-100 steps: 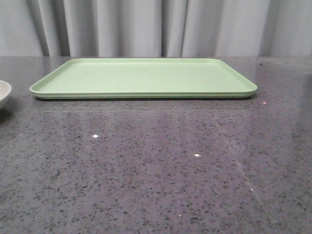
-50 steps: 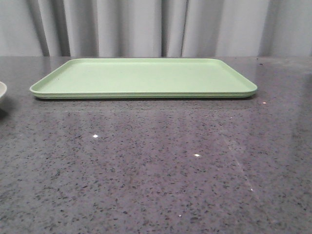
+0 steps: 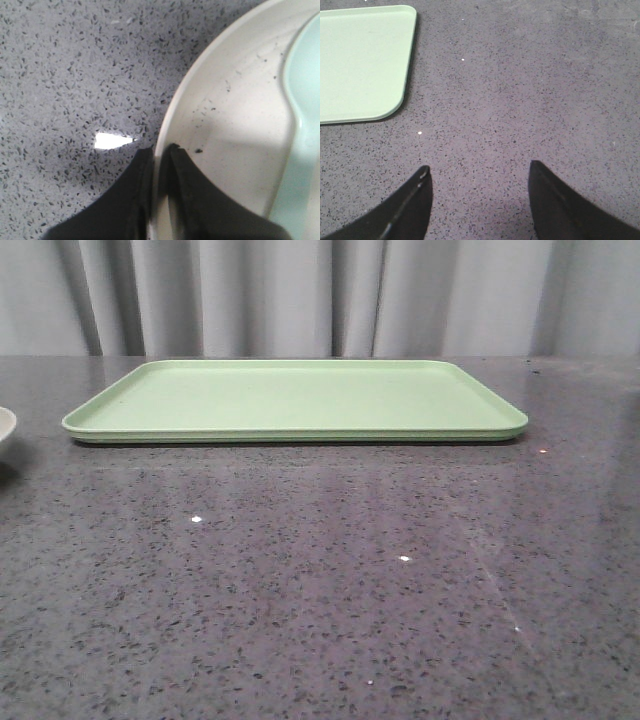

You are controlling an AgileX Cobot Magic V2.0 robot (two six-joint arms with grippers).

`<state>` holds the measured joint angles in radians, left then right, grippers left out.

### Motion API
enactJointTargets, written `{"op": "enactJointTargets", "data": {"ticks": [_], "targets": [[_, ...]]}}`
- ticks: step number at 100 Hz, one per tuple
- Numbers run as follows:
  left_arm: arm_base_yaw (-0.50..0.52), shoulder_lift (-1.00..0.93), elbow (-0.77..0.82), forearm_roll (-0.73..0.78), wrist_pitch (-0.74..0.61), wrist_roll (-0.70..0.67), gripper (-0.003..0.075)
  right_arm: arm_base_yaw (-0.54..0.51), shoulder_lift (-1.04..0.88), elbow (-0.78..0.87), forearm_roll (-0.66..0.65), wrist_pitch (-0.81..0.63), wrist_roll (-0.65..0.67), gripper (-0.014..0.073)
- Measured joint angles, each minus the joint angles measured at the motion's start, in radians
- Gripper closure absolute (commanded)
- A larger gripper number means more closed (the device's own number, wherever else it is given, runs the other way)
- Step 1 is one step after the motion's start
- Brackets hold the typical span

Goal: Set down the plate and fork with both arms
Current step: 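Grasp the cream plate rim with the left gripper, then lift the plate with the left gripper and carry it over the tray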

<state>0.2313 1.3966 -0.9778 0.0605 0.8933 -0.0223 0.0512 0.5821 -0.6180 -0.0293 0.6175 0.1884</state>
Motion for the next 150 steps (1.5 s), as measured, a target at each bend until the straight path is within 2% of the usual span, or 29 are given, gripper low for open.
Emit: {"op": "enactJointTargets", "data": {"ticks": [31, 84, 101, 136, 150], "targets": [[0.0, -0.013, 0.0, -0.075, 0.012, 0.014, 0.0741, 0.0, 0.0, 0.0, -0.002, 0.0, 0.0, 0.0157], [0.0, -0.174, 0.004, -0.199, 0.069, 0.06, 0.0741, 0.0, 0.0, 0.0, -0.002, 0.0, 0.0, 0.0157], [0.002, -0.195, 0.005, -0.311, 0.069, 0.136, 0.0741, 0.0, 0.0, 0.0, -0.002, 0.0, 0.0, 0.0157], [0.0, -0.196, -0.061, -0.488, 0.059, 0.202, 0.0741, 0.0, 0.0, 0.0, -0.002, 0.0, 0.0, 0.0157], [-0.047, -0.159, -0.112, -0.505, 0.046, 0.21, 0.0741, 0.0, 0.0, 0.0, -0.002, 0.0, 0.0, 0.0157]]}}
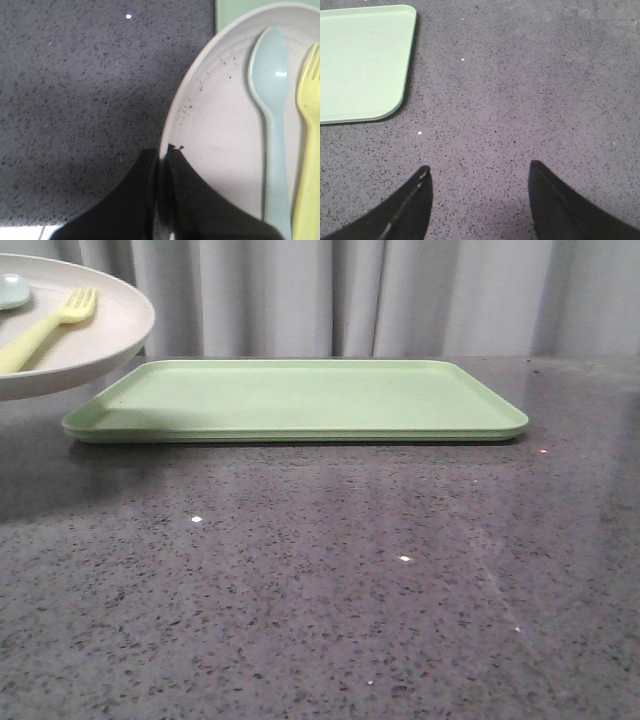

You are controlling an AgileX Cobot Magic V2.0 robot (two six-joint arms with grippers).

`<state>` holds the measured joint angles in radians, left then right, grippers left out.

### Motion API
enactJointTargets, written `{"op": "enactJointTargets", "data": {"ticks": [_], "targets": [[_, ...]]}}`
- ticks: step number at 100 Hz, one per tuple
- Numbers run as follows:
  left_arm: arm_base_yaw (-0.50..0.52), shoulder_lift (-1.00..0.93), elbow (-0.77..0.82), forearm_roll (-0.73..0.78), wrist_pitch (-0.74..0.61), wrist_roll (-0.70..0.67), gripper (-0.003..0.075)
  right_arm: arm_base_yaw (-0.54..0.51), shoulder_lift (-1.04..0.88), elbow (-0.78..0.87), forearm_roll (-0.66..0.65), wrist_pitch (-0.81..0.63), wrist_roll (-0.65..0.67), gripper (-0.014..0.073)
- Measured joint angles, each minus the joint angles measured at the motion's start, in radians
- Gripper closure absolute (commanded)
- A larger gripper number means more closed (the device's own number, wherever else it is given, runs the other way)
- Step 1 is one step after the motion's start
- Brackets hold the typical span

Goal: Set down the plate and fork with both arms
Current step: 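Lift the plate with the left gripper and carry it over the tray, then lower the plate onto the tray, open and raise the left gripper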

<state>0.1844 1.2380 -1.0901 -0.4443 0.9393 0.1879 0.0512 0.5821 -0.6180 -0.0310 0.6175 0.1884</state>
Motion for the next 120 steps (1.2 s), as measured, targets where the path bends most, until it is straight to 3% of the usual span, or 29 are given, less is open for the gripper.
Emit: {"op": "enactJointTargets", "data": {"ticks": [70, 120], "targets": [[-0.383, 0.459, -0.37, -0.027, -0.186, -0.206, 0.0741, 0.0, 0.0, 0.0, 0.0, 0.0, 0.0, 0.0157], [-0.463, 0.656, -0.504, -0.055, -0.203, -0.269, 0.0741, 0.0, 0.0, 0.0, 0.0, 0.0, 0.0, 0.0157]]}}
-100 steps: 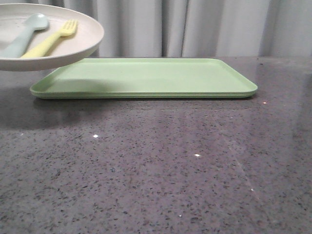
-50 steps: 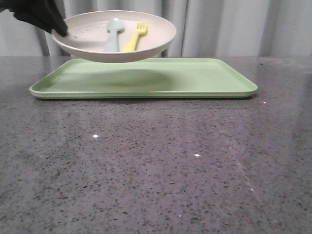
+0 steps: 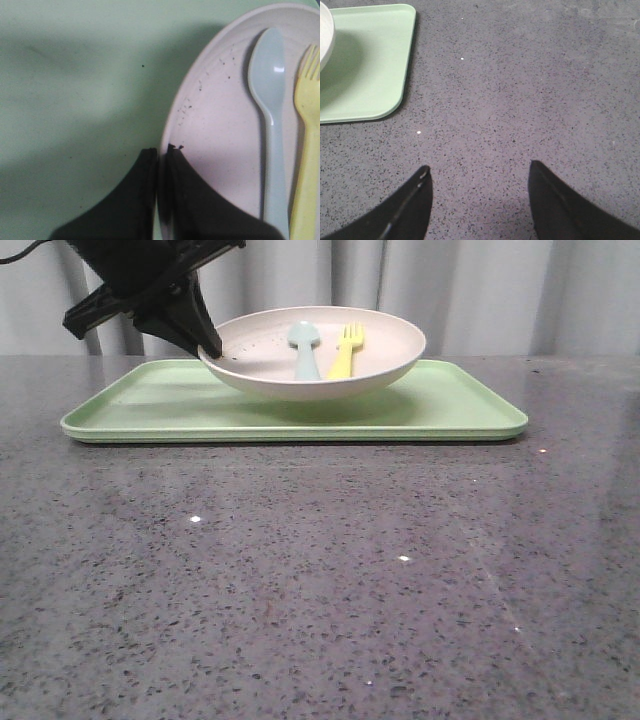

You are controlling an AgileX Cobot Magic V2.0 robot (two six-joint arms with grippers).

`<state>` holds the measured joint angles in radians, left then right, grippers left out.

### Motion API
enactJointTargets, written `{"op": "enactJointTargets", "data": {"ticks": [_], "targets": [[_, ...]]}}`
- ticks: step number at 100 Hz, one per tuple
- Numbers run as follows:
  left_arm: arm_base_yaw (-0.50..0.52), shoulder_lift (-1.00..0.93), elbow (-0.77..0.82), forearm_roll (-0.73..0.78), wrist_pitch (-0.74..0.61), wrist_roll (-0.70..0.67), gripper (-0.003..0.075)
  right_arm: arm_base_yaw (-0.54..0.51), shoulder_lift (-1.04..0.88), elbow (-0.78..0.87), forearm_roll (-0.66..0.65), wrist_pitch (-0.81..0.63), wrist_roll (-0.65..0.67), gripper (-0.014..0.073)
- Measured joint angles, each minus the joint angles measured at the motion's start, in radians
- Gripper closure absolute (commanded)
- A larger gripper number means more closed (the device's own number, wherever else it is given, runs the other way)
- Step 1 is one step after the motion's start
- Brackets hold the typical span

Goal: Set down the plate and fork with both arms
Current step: 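Lower the plate onto the tray, open and raise the left gripper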

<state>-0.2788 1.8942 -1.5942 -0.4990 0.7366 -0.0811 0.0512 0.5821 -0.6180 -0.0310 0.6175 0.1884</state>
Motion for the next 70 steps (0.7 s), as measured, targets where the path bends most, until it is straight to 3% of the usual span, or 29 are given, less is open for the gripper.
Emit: {"op": "enactJointTargets", "data": {"ticks": [49, 70], "targets": [[0.0, 0.039, 0.0, -0.002, -0.036, -0.004, 0.0736, 0.0, 0.0, 0.0, 0.0, 0.002, 0.0, 0.0157], [0.0, 0.039, 0.0, -0.004, -0.036, -0.007, 0.0615, 0.0, 0.0, 0.0, 0.0, 0.002, 0.0, 0.0157]]}}
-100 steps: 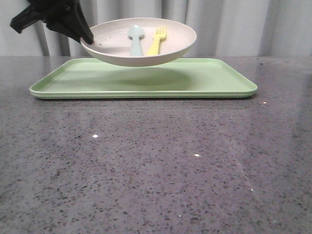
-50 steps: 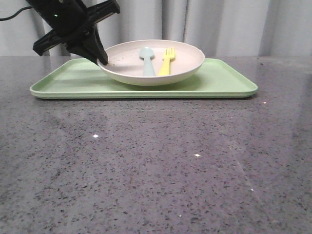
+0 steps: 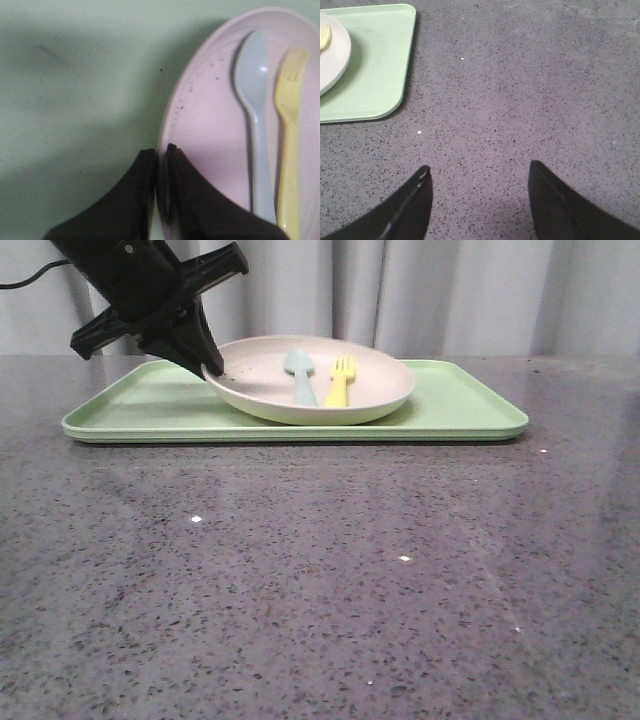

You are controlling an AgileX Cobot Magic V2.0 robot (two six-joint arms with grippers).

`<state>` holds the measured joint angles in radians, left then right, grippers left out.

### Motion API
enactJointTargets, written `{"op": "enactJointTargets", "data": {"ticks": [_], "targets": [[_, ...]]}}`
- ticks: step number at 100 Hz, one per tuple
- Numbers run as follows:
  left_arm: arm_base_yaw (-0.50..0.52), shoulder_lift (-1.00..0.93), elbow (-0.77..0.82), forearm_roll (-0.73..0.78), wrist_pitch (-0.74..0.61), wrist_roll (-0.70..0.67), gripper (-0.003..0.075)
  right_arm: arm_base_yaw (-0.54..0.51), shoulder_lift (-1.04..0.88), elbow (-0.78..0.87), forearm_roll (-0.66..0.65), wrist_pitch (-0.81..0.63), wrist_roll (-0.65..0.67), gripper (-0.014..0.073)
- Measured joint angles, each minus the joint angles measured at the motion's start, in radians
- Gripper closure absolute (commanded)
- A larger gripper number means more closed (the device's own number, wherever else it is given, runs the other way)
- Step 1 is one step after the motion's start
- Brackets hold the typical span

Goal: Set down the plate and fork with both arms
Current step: 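Lower the plate onto the tray, open and raise the left gripper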

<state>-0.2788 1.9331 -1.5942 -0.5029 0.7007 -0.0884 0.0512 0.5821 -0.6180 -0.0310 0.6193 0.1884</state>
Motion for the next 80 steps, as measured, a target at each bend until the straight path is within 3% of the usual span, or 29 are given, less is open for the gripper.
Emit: {"op": "enactJointTargets", "data": {"ticks": [34, 80], "targets": [[0.0, 0.0, 0.0, -0.002, 0.016, 0.0, 0.0493, 0.0, 0.0, 0.0, 0.0, 0.0, 0.0, 0.0157], [0.0, -0.094, 0.01, 0.137, 0.066, 0.0, 0.0489, 0.023, 0.002, 0.0, 0.0, 0.0, 0.0, 0.0157]]}}
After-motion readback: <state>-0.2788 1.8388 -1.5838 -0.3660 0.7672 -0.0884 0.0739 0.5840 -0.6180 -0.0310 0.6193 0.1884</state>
